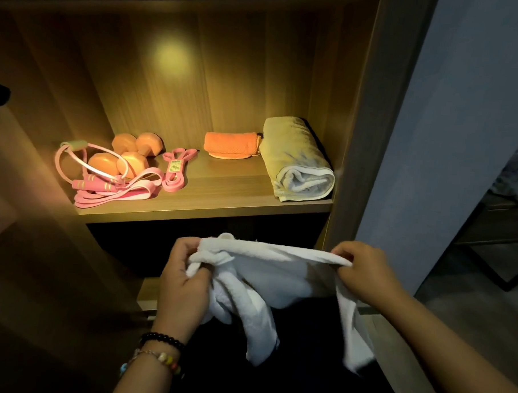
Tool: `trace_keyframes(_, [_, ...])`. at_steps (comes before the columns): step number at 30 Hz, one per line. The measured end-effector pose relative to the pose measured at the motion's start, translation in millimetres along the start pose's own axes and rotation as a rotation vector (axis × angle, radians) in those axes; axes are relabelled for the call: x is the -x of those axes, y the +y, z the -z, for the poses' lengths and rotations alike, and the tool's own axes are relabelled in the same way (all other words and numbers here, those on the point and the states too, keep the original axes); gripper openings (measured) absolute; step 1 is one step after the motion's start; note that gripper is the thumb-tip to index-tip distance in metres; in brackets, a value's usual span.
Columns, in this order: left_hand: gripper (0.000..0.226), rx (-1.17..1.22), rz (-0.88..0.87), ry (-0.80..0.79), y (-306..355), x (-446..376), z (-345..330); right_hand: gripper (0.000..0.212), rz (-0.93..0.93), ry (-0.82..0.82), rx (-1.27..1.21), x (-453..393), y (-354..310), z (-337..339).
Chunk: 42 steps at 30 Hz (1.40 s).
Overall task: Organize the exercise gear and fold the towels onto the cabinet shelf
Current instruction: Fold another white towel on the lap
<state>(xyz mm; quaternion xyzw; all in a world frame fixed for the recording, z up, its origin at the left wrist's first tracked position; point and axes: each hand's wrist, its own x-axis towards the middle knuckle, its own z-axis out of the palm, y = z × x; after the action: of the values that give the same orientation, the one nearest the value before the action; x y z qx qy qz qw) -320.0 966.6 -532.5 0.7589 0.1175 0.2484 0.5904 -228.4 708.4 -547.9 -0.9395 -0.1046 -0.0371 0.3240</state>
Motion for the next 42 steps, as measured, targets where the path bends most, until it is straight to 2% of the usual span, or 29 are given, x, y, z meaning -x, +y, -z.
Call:
trace_keyframes(2, [0.025, -0.006, 0.063, 0.039, -2, 0, 0, 0.046, -0.057, 0.033, -0.075, 3, 11, -3])
trace_keyframes(4, [0.027, -0.080, 0.064, 0.037, -1, 1, -2, 0.045, -0.050, 0.072, -0.167, 2, 8, -3])
trace_keyframes(8, [0.051, -0.236, -0.073, -0.118, 8, 8, -11, 0.039, 0.055, -0.033, -0.215, -1, -22, 3])
trace_keyframes(11, [0.054, -0.273, -0.141, -0.206, 9, 15, -21, 0.025, 0.031, -0.073, -0.269, 0, -45, 7])
trace_keyframes(13, [0.048, -0.255, -0.097, -0.177, 3, 17, -26, 0.020, -0.068, -0.129, -0.360, -1, -51, 7])
trace_keyframes(16, [0.036, -0.189, 0.023, -0.034, -13, 16, -26, 0.016, -0.223, -0.238, -0.469, 0, -47, -1])
trace_keyframes(19, [0.029, -0.103, 0.200, 0.072, -27, 16, -22, 0.019, -0.294, -0.277, -0.511, 11, -36, -25])
trace_keyframes(24, [0.031, -0.021, 0.470, 0.020, -61, 20, -17, 0.048, -0.120, -0.341, -0.248, 37, -10, -74])
trace_keyframes(28, [0.031, 0.058, 0.565, -0.048, -69, 22, -11, 0.068, 0.062, -0.433, -0.126, 40, -9, -79])
trace_keyframes(32, [0.031, 0.117, 0.559, -0.106, -68, 23, -7, 0.053, 0.192, -0.615, -0.011, 44, -9, -73])
trace_keyframes(36, [0.027, 0.228, 0.577, -0.053, -65, 25, -6, 0.047, 0.270, -0.729, 0.143, 47, -4, -69])
trace_keyframes(39, [0.033, 0.375, 0.615, -0.010, -61, 25, -6, 0.046, 0.372, -0.731, 0.313, 42, -8, -69])
trace_keyframes(42, [0.039, 0.468, 0.631, 0.007, -60, 25, -6, 0.037, 0.507, -0.594, 0.478, 37, -19, -77])
